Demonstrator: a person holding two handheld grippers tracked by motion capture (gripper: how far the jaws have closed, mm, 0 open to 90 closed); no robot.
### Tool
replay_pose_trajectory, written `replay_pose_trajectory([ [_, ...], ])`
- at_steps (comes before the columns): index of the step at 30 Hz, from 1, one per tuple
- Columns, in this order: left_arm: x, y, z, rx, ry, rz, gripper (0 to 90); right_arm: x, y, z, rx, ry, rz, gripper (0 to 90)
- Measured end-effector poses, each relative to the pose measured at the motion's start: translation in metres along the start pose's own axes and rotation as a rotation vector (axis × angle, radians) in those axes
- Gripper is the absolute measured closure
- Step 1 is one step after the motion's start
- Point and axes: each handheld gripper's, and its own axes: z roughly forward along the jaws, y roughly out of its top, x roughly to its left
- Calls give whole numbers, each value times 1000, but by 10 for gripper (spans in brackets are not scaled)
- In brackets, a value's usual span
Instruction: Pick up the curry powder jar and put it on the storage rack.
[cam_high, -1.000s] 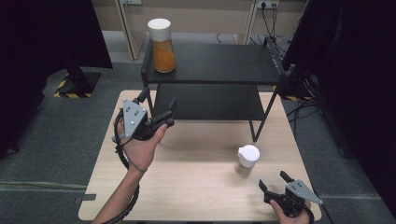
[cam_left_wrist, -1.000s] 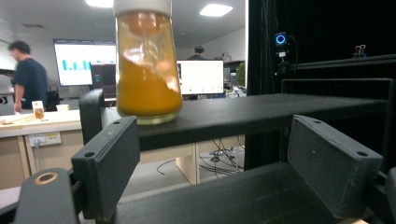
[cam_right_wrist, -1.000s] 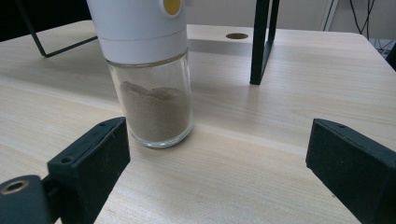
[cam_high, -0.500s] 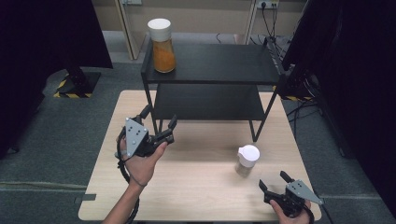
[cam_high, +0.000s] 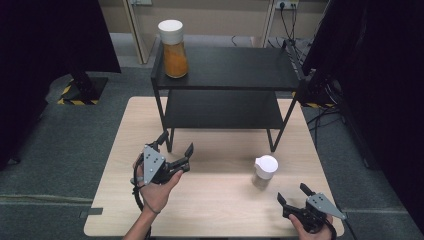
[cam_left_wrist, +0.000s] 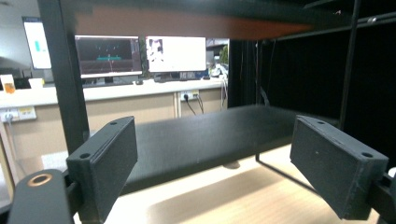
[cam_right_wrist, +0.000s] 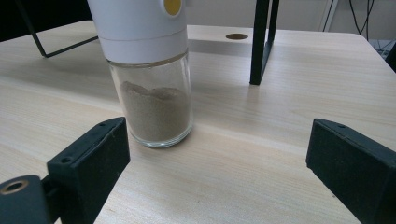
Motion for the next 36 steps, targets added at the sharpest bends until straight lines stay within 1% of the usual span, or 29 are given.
replay_pose_trajectory([
  [2,0,-7,-2,10,2,-16,143,0,0,0,1,-1,-1,63],
  [11,1,-32,-8,63,-8,-31,142,0,0,0,1,-1,-3,63],
  [13,1,-36,-9,76,-11,-26,141,0,0,0,3,0,-3,62],
  [14,1,-38,-9,78,-9,-29,141,0,0,0,2,0,-3,63],
  [23,1,-52,-12,128,2,-44,140,0,0,0,0,1,-5,63],
  [26,2,-57,-12,146,6,-42,140,0,0,0,-1,1,-5,63],
  [30,4,-64,-13,170,15,-51,139,1,0,0,0,1,-7,62],
  [36,6,-70,-13,189,20,-57,137,1,0,0,-1,2,-8,63],
])
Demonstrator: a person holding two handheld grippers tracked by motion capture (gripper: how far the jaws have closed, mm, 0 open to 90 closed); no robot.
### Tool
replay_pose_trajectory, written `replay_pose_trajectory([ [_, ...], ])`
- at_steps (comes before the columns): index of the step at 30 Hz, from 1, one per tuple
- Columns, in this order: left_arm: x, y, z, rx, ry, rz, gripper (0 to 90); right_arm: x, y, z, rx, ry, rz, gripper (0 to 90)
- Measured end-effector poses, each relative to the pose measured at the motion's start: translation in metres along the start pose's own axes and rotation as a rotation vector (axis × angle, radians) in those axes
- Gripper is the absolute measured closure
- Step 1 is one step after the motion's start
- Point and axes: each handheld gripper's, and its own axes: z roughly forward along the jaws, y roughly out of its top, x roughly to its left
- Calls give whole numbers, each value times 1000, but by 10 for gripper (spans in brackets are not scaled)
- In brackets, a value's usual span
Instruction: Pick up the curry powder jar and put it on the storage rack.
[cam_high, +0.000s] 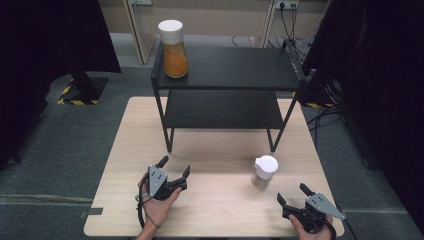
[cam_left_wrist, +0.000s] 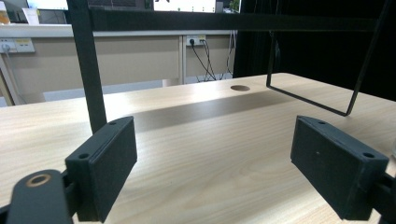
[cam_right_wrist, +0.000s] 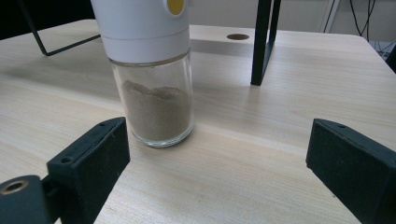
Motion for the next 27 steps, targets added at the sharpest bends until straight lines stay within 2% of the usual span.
replay_pose_trajectory([
  [19,2,-11,5,32,-24,-6,137,0,-1,-1,-3,0,-2,62],
  [27,2,-11,5,35,-30,4,139,0,0,-1,-1,2,-6,61],
])
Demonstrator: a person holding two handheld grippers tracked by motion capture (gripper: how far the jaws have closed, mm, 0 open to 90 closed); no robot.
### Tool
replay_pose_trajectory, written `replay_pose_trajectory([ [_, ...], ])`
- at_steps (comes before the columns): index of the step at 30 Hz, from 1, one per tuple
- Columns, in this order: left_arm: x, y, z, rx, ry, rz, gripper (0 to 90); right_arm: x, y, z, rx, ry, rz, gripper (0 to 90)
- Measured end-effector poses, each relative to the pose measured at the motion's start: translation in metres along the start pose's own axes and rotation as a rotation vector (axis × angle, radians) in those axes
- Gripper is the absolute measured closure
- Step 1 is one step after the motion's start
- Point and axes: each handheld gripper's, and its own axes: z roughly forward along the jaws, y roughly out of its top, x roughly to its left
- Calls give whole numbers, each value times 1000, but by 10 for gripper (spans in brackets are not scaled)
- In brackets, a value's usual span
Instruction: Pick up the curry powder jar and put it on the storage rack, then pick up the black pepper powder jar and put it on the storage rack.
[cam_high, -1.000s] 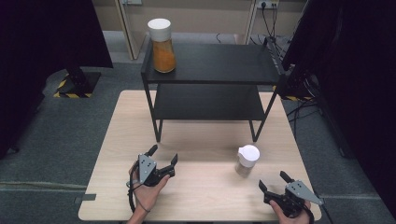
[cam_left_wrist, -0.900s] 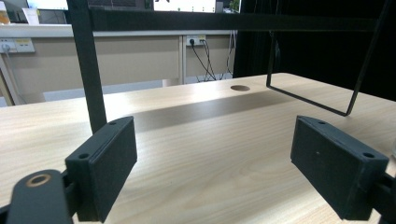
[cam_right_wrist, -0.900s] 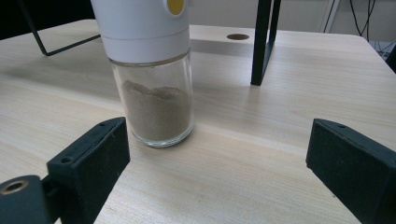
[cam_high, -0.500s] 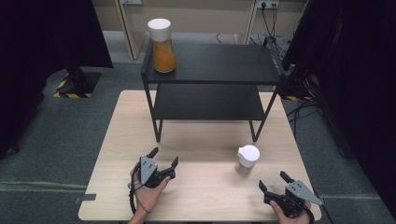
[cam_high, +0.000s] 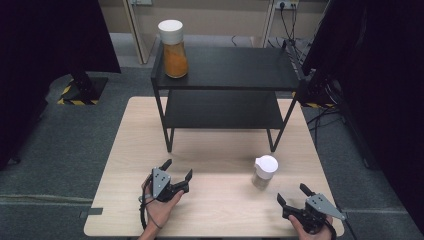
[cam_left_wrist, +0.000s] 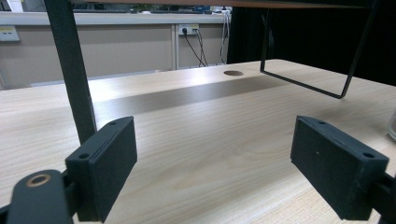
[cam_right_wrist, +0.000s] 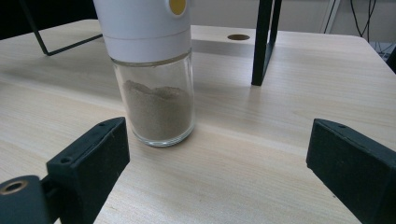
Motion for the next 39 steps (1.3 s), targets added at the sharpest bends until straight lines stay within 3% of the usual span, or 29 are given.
replay_pose_trajectory([
  [19,-1,1,1,3,-1,1,139,-1,0,0,1,13,-9,58],
  [29,-1,1,1,5,-4,2,138,2,11,0,-38,59,-37,58],
  [39,-1,1,2,3,-3,3,138,3,31,28,-14,121,-79,64],
])
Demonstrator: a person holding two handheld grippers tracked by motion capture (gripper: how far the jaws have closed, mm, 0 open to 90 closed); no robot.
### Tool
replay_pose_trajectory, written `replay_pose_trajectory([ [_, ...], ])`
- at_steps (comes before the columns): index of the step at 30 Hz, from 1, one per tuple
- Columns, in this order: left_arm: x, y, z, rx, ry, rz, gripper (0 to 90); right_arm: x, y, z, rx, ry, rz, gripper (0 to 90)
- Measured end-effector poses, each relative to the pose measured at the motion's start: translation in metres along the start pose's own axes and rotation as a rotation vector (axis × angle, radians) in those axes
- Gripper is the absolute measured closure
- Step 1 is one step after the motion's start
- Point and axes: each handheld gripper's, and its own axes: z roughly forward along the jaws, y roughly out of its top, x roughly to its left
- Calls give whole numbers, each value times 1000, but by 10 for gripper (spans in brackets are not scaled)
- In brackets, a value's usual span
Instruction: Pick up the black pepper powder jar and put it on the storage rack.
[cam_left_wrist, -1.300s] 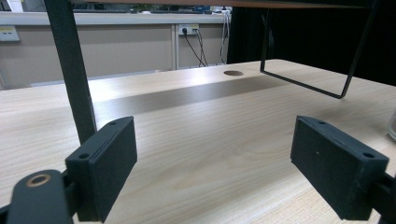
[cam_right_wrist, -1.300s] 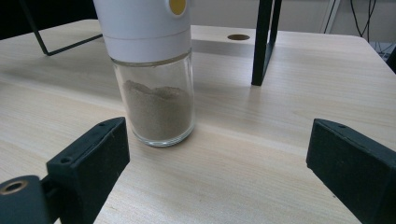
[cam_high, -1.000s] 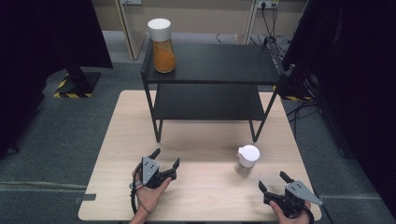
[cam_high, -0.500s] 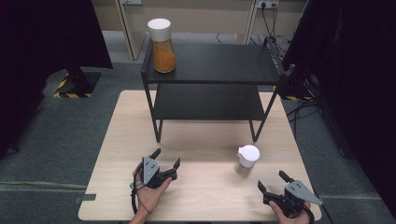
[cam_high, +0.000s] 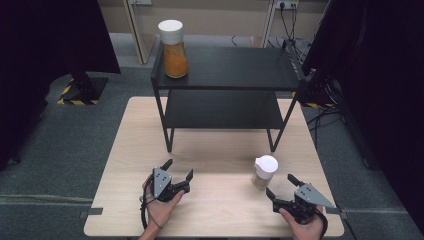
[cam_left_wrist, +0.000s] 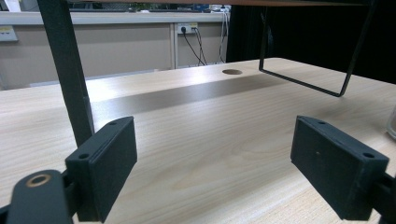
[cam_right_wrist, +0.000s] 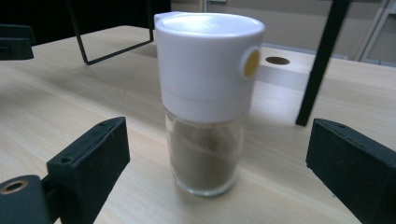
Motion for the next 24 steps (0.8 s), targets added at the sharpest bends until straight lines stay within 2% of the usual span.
replay_pose_trajectory([
  [4,0,0,0,-3,-1,3,138,-3,8,17,16,18,-8,71],
  [10,0,0,0,-2,-2,3,138,-3,16,35,31,19,-23,103],
  [24,0,0,0,-1,-5,9,138,-10,21,53,52,34,-36,216],
])
